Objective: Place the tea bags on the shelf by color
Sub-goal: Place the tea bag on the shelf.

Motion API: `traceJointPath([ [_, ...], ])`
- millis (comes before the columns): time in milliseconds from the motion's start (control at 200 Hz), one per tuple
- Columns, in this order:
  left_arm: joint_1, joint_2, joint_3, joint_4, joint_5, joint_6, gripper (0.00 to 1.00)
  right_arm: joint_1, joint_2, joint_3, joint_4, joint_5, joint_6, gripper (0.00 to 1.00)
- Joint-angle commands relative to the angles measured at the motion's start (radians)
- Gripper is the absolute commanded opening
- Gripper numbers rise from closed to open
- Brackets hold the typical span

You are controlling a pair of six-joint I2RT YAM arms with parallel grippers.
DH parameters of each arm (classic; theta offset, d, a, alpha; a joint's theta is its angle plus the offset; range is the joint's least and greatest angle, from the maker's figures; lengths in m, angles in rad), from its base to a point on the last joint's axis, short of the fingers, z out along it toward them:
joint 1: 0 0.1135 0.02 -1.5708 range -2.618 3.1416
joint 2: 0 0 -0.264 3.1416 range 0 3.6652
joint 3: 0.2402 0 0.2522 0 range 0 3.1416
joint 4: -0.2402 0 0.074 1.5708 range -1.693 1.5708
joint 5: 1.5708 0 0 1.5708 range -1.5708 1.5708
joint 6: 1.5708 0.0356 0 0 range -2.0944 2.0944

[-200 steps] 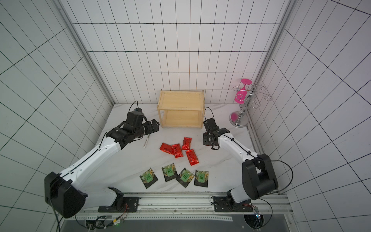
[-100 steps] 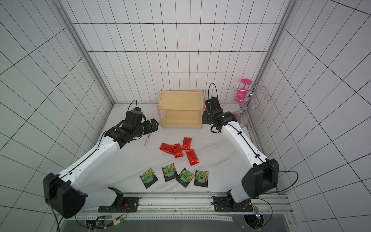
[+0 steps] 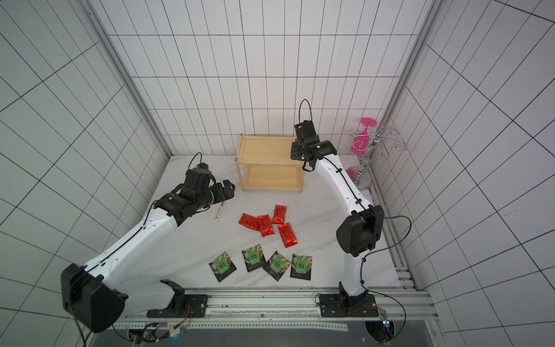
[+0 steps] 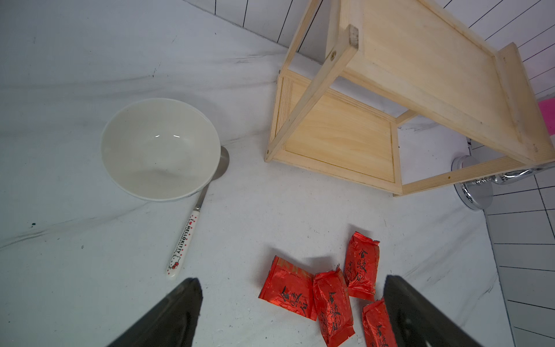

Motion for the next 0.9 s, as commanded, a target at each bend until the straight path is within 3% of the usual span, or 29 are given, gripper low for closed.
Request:
traceJointPath([
  [0,0.005,0.007,-0.003,0.027,0.005,0.013,0.98,0.009,0.058,0.123,-0.045,0.017,-0.029,0.48],
  [260,0.004,0.011,-0.003,0.037,-0.037,0.058,0.98,0.01,0.158,0.216,-0.061,0.046,-0.061,0.48],
  [894,0.006,0.033,0.017,0.029,0.028,0.038,0.98,0.009,0.234,0.238,-0.075,0.093,-0.104,0.51],
])
